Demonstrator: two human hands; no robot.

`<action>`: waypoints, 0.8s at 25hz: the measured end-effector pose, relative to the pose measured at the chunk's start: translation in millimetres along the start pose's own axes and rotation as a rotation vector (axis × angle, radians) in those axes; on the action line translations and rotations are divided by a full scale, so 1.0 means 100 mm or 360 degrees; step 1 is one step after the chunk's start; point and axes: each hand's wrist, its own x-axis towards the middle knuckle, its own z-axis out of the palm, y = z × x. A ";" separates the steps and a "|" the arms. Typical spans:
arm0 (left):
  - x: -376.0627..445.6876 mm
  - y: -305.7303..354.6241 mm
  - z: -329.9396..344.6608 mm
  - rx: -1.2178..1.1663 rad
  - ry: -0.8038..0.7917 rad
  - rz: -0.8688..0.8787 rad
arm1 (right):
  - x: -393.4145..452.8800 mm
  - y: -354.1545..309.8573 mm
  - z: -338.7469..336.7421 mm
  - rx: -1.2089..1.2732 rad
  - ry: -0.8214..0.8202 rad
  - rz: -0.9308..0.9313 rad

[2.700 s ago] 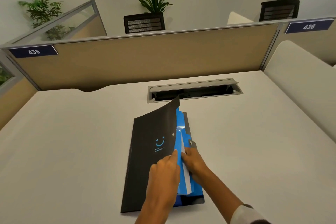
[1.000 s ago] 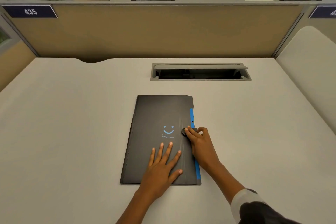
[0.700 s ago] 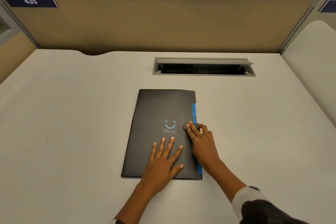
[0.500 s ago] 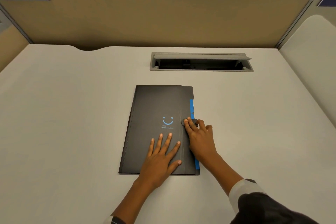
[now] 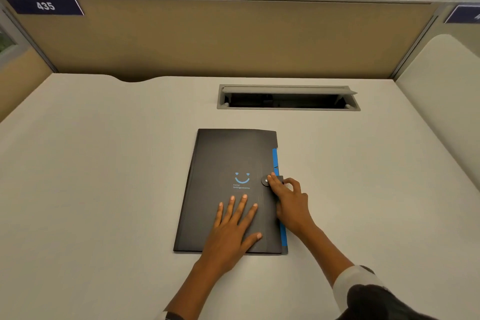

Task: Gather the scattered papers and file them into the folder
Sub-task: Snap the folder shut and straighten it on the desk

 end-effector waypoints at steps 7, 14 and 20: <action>-0.13 -0.13 -0.04 -0.0097 0.0028 -0.0029 | -0.02 0.00 0.00 -0.0302 0.0003 -0.0107; -0.15 -0.13 -0.11 -0.0051 0.0011 0.0032 | 0.04 -0.02 -0.18 -0.0023 0.0013 -0.0220; -0.64 -0.03 -0.02 -0.0208 0.0611 -0.0286 | -0.83 -0.02 0.15 0.0495 0.0034 -0.0231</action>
